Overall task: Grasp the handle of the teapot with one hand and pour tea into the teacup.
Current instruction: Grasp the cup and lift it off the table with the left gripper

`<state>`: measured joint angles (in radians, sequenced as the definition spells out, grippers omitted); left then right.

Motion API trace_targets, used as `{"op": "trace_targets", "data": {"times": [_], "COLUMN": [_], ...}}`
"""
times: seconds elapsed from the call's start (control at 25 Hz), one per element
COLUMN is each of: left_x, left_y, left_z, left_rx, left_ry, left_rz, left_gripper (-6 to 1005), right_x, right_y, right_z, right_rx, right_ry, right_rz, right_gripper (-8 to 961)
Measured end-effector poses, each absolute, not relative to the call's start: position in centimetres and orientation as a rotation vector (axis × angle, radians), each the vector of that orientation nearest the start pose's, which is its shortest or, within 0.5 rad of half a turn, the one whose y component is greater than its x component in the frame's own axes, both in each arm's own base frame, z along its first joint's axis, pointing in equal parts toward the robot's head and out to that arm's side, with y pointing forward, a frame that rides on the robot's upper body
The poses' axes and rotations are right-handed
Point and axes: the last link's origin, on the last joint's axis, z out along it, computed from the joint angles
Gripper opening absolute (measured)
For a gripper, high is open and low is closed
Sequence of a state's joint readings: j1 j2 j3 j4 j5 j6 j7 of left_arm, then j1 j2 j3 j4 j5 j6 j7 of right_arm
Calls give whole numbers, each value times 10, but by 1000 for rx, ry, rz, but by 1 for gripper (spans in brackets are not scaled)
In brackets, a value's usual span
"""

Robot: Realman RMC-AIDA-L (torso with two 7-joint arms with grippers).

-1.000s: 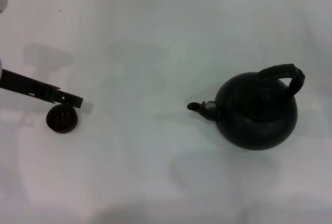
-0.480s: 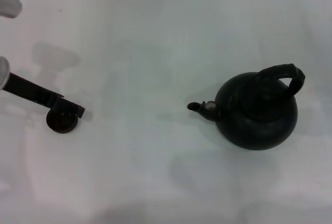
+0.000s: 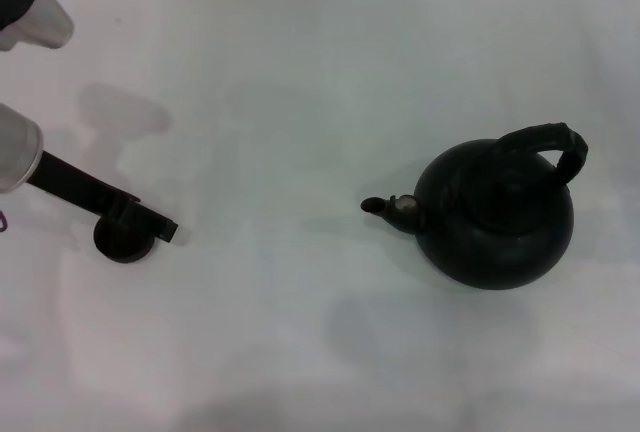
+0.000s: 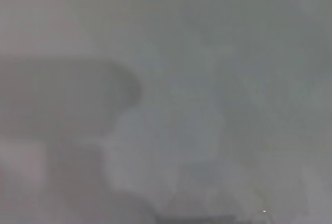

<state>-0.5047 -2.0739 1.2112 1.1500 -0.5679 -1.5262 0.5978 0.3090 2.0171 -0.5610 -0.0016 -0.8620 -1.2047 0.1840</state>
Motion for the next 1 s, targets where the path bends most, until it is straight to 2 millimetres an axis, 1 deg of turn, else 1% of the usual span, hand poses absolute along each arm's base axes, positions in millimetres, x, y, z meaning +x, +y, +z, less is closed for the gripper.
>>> {"op": "trace_targets", "data": {"times": [0.72, 0.92, 1.0], "left_x": [-262, -261, -261], "left_y": [330, 330, 330], "left_z": [1, 0, 0], "left_rx": [-2437, -2441, -2440], "left_ry": [-1394, -1394, -1394], "left_rz": [510, 502, 498], "left_gripper": [887, 868, 802], "right_x": [412, 412, 412], "right_y": [272, 272, 272], "right_z": [35, 35, 35], "right_rx": [-1509, -1509, -1509], "right_ry": [580, 581, 581], "right_rz": [440, 440, 440], "right_gripper": [869, 869, 869]}}
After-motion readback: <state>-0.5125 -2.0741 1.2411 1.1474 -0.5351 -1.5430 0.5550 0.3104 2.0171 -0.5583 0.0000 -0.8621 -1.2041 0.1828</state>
